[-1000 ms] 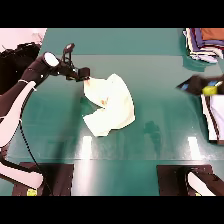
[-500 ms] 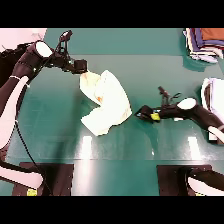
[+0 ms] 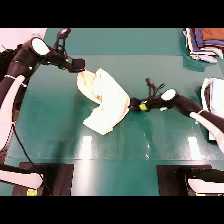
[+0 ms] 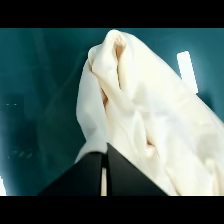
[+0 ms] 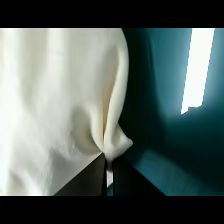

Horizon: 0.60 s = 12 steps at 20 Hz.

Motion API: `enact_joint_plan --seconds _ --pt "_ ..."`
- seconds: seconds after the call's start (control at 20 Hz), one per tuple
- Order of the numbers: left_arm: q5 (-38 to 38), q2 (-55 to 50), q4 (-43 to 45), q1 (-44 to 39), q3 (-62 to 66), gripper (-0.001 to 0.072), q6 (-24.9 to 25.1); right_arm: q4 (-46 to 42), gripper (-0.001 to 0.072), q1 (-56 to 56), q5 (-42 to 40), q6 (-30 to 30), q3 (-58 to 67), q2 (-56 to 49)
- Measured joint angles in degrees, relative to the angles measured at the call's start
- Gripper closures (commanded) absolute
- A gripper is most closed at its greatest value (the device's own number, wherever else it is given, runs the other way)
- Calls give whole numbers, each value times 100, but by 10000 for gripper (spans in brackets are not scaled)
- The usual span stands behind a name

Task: Fold the shirts.

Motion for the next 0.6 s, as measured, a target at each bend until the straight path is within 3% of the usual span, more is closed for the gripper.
enact_joint_plan --seconds 0.25,0.6 --pt "11 1062 855 2 431 681 0 -1062 698 -929 503 129 916 992" --pt "234 3018 1200 -2 669 681 0 -2096 698 -1849 1405 177 2476 2549"
